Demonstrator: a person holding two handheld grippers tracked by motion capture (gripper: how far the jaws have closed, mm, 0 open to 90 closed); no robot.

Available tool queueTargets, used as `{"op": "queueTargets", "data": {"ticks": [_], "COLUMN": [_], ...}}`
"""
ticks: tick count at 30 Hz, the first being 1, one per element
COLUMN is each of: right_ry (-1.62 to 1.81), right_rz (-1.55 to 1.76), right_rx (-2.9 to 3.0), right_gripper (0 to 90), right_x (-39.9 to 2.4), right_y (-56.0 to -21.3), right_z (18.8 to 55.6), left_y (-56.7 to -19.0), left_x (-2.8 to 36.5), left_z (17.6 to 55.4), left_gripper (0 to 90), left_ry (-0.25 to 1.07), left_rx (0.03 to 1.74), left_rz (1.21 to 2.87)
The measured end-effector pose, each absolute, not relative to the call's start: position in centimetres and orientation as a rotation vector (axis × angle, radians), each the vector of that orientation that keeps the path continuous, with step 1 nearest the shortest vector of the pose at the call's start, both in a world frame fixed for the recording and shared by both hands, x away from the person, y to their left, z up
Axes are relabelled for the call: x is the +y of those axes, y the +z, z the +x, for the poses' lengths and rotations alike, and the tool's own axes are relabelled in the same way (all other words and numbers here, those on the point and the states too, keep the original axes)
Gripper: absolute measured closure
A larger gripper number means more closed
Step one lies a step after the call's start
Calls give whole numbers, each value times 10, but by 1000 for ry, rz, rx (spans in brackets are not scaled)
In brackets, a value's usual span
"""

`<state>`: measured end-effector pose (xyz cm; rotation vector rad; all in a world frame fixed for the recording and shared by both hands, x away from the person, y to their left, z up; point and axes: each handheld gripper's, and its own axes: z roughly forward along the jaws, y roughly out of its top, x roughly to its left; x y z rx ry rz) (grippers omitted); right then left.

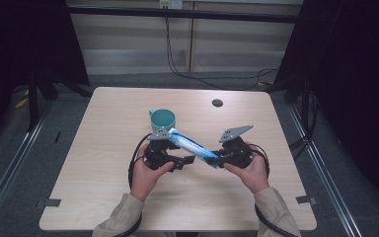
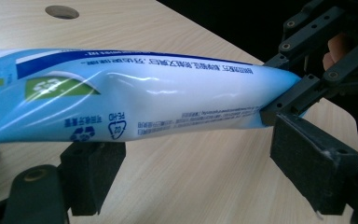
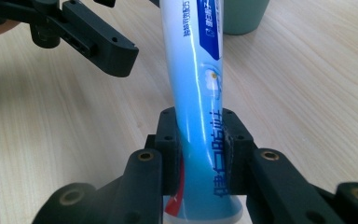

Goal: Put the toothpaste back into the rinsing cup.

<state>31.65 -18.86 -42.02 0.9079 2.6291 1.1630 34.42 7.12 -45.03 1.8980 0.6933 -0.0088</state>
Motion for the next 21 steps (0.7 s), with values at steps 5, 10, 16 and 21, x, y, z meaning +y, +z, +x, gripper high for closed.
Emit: {"op": "queueTargets", "data": {"ticks": [5, 10, 16, 21], "right_ry": [1177, 1177, 1182, 1163], "right_rz": [906, 890, 884, 873], "right_rx": [2627, 2631, 2617, 2606], "right_gripper": [729, 729, 729, 728], "right_x": [-188, -185, -184, -181], "right_y": [-420, -419, -417, -415], "right_z": [317, 316, 315, 312], "left_y": [-451, -450, -448, -449], "left_x": [70, 66, 64, 65], "left_z": [345, 348, 350, 353], "left_gripper": [181, 176, 177, 205], "left_ry": [-17, -43, -90, -124], "left_rx": [706, 763, 795, 805], "left_rz": [1884, 1850, 1795, 1768]}}
